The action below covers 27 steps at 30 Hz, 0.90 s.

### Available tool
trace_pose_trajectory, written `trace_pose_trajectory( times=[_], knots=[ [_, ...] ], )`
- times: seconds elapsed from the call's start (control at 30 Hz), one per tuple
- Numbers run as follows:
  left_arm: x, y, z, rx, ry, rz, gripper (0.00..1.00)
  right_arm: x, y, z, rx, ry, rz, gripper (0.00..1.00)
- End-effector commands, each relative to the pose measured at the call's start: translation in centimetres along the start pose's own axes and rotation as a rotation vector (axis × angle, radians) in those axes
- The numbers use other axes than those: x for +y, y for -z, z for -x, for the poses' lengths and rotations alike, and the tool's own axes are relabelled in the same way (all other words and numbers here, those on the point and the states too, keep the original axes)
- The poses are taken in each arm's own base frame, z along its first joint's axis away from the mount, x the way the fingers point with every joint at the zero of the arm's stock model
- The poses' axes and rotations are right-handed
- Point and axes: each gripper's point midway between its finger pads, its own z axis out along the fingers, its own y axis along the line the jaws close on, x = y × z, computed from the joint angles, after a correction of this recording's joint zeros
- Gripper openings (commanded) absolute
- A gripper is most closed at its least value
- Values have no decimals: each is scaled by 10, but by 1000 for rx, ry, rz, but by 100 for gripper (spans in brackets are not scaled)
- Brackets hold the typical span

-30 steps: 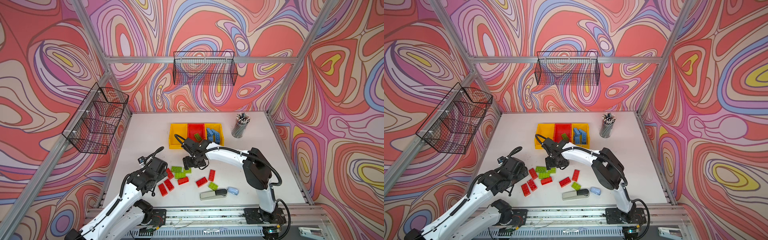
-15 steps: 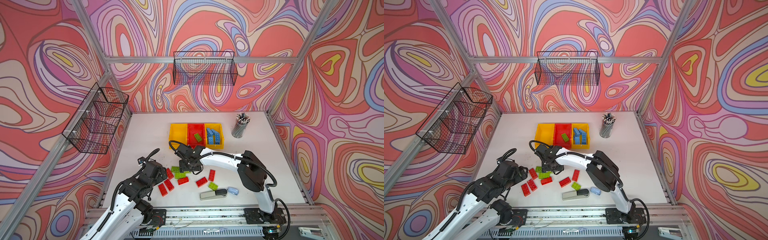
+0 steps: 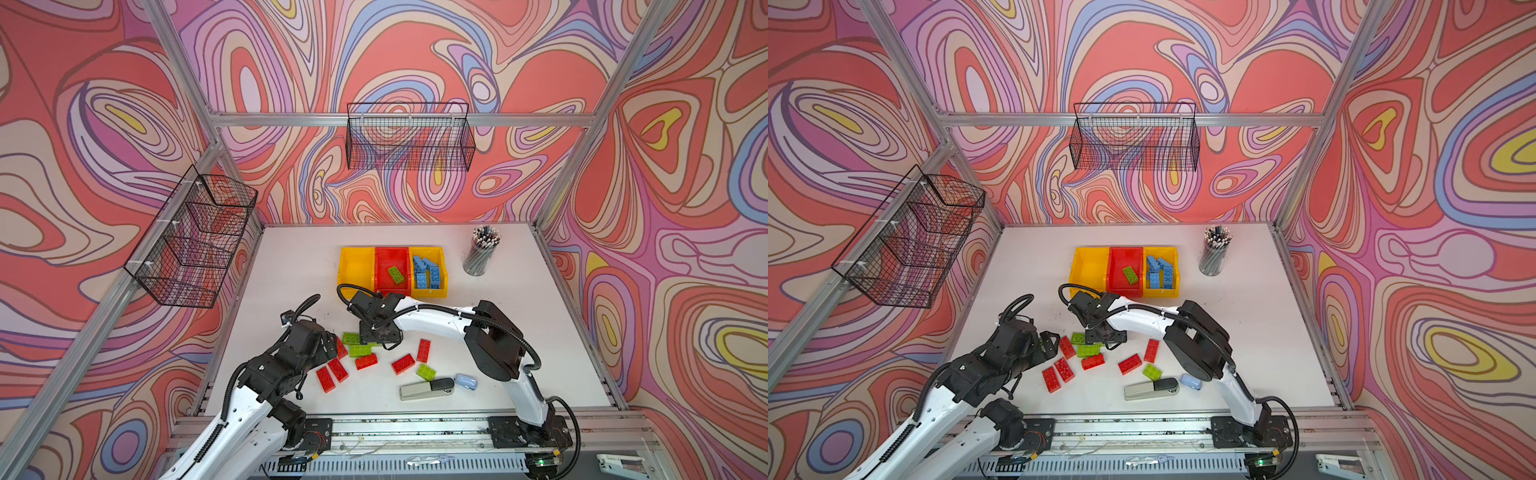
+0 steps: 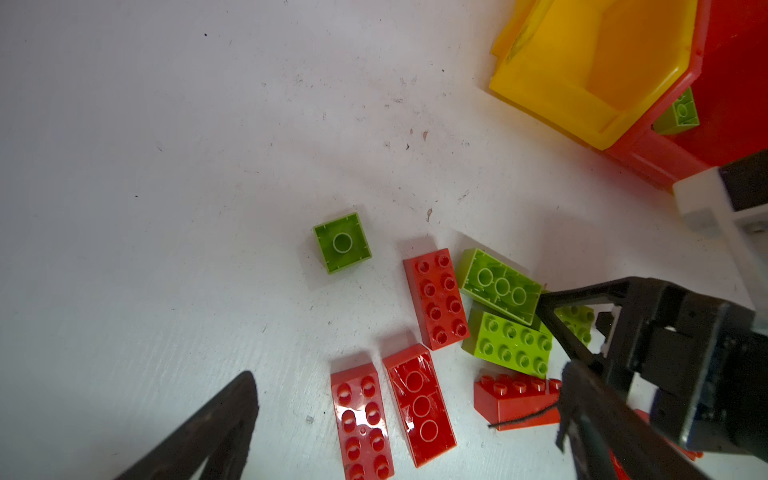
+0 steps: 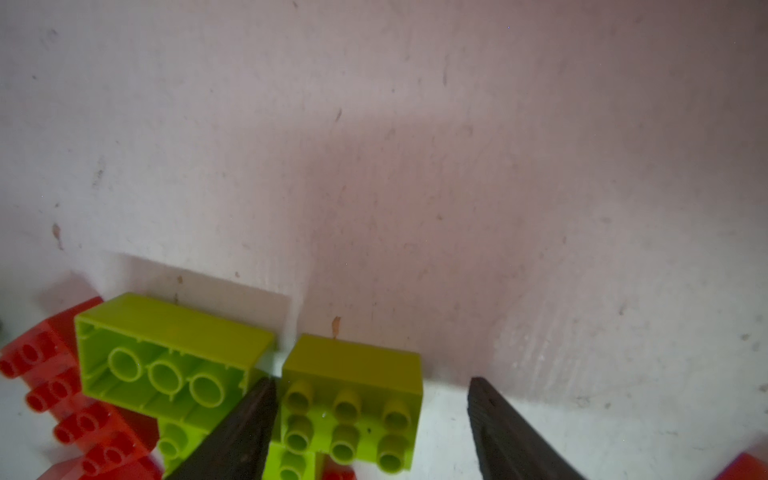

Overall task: Sort the legos into containers by color
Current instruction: 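Move the right gripper to the lime-green bricks in the pile and grasp one, then carry the lime-green brick over the red bin and release it with the right gripper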

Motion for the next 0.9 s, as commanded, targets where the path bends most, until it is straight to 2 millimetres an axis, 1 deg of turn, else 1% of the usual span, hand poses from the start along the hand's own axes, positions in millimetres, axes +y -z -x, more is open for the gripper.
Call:
trace_pose_trajectory(
  times=[0.0,0.07,0.13,0.23,0.27,0.33,0.43,0.5,0.57,0.63,0.73,0.8,0.87],
  knots=[
    [-2,2,6,-17,-10,2,99,-1,-10,-2,7,-28,-14,76],
    [-2,2,6,-16,-11,3,99,-2,-13,-4,14,-30,-18,73],
    [-2,1,6,-15,-11,5,99,-3,-16,-5,19,-29,-26,68],
    [-2,0,6,-11,-12,9,100,-4,-15,-4,16,-30,-33,54],
    [-2,-1,5,-9,-13,11,100,-4,-13,-3,14,-30,-35,49],
    [-2,-1,5,-2,-17,17,100,-5,-8,0,7,-30,-38,43],
    [-3,-1,4,12,-25,18,100,-10,7,11,-9,-36,-49,39],
    [-5,-2,2,20,-28,4,100,-16,21,28,-36,-43,-55,38],
    [-10,-5,1,24,-28,-13,100,-24,36,51,-75,-43,-56,37],
    [-17,-10,3,28,-33,-31,100,-34,50,79,-112,-47,-52,37],
    [-29,-13,15,17,-60,-22,100,-44,66,119,-160,-20,-32,37],
    [-38,-19,20,26,-59,-15,100,-56,68,148,-176,-3,-30,37],
    [-49,-24,22,50,-44,-25,99,-68,67,171,-183,10,-29,37]
  ],
)
